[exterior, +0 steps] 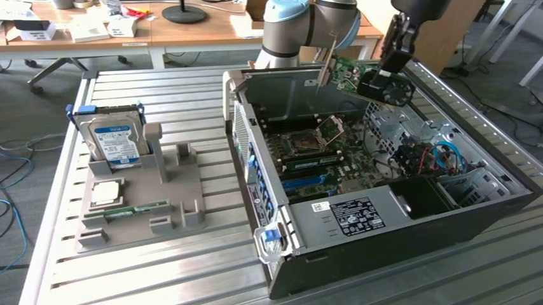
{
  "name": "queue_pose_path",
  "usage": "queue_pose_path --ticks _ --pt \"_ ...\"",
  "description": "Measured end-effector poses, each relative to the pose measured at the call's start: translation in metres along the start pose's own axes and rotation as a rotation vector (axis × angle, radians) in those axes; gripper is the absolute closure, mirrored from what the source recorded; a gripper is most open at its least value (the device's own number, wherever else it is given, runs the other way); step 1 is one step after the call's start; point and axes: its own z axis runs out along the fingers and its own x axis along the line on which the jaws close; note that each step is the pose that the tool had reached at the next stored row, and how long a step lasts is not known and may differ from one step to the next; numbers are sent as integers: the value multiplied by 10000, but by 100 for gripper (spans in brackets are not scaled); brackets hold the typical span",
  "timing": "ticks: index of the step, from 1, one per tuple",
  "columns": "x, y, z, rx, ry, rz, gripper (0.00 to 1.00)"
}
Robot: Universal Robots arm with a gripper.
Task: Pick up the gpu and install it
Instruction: 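Insert the gpu into the slot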
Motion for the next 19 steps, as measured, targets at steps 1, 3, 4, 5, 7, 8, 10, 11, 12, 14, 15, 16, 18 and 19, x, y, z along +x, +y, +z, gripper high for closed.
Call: queue_pose_path --ticks 1,3,4,5,7,8,10,11,12,14,15,16,18,19 --pt "0 0 1 -4 9 -190 73" --pt "0 0 2 -13 29 -549 73" --pt "0 0 3 -18 38 -730 73" --pt "0 0 4 -22 47 -909 73" --pt "0 0 5 -31 66 -1279 73" --pt "0 0 5 -35 76 -1458 73" --pt "0 0 7 -44 95 -1817 73" --pt "0 0 8 -49 104 -1997 73" --pt "0 -1 8 -53 113 -2177 73" --pt "0 0 10 -63 133 -2552 73" --pt "0 -1 11 -67 142 -2731 73" --pt "0 -1 11 -71 151 -2911 73" --pt "0 -1 13 -80 170 -3270 73" --pt "0 -1 13 -85 180 -3450 73"
